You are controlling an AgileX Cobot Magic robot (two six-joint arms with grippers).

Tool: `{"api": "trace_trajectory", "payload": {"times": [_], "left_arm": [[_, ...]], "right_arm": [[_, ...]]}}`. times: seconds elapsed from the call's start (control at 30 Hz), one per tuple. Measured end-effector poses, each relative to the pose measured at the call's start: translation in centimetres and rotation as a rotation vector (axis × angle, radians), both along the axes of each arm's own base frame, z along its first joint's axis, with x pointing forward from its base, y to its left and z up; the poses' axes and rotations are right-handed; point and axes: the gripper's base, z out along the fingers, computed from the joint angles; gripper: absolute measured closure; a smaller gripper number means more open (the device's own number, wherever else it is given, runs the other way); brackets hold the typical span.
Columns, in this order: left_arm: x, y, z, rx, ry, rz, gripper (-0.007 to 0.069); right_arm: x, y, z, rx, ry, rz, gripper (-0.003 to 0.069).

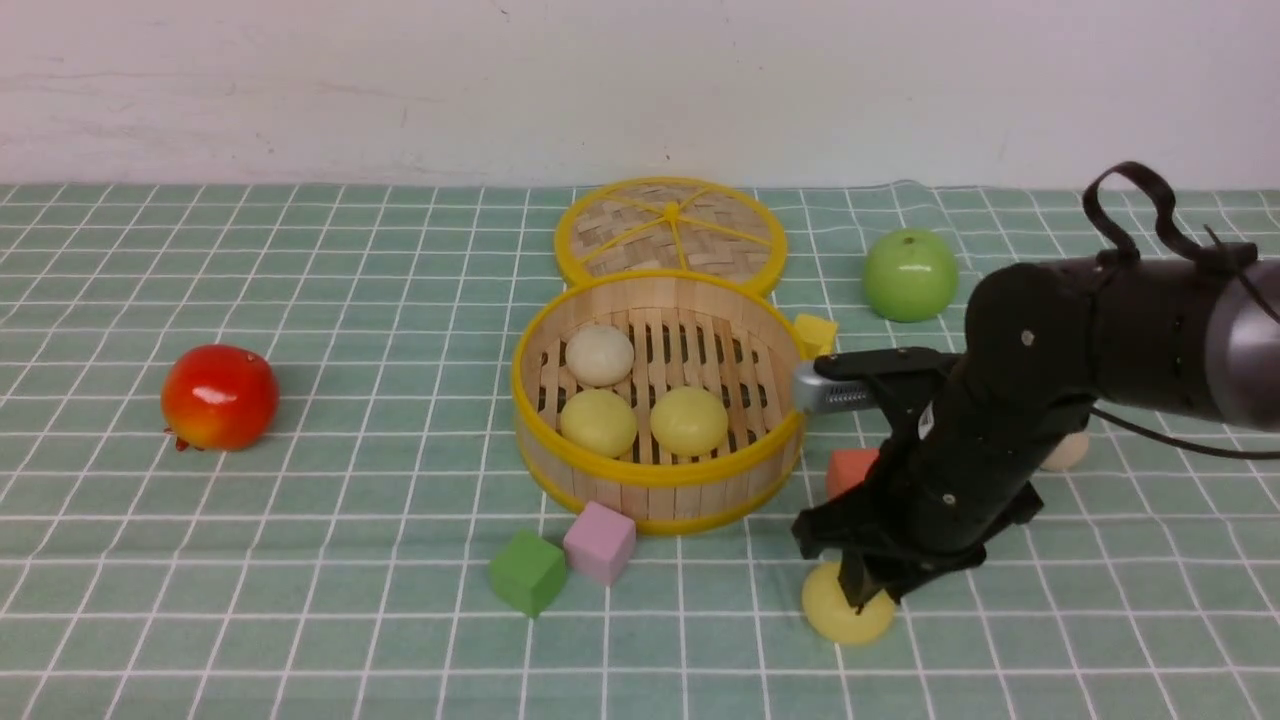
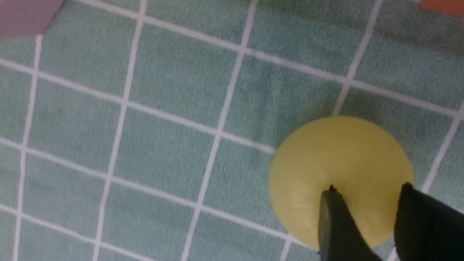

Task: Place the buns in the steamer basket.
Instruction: Use the right arm to grab a steamed stuffed bun

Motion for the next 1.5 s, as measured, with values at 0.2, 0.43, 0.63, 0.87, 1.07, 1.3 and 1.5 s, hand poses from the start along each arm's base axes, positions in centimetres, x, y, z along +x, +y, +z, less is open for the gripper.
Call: {"api": "trace_trajectory", "payload": {"times": [0.2, 0.43, 0.63, 0.87, 1.07, 1.3, 1.5], "left_arm": [[0.0, 0.0, 0.0, 0.000, 0.000, 0.000, 0.0481], [0.0, 0.0, 0.0, 0.000, 0.000, 0.000, 0.0481], [0.0, 0.0, 0.0, 0.000, 0.000, 0.000, 0.0481], [0.0, 0.0, 0.0, 0.000, 0.000, 0.000, 0.0481], [0.0, 0.0, 0.0, 0.000, 0.000, 0.000, 0.0481], [0.0, 0.0, 0.0, 0.000, 0.000, 0.000, 0.0481], [0.0, 0.0, 0.0, 0.000, 0.000, 0.000, 0.0481]], "right_arm": [[0.3, 0.1, 0.1, 0.018, -0.037, -0.016, 0.0418], [0.3, 0.2, 0.1, 0.037, -0.030, -0.030, 0.0418], [0.6, 0.5, 1.2, 0.037, -0.012, -0.015, 0.0418], [1.1, 0.7, 2.7, 0.025, -0.013, 0.009, 0.0418], [1.0, 0.6, 2.1, 0.011, 0.015, 0.012, 0.0418], [1.3, 0.9, 0.9, 0.010, 0.049, 0.005, 0.0418], [1.6, 1.0, 0.1, 0.014, 0.055, -0.002, 0.0418]]}}
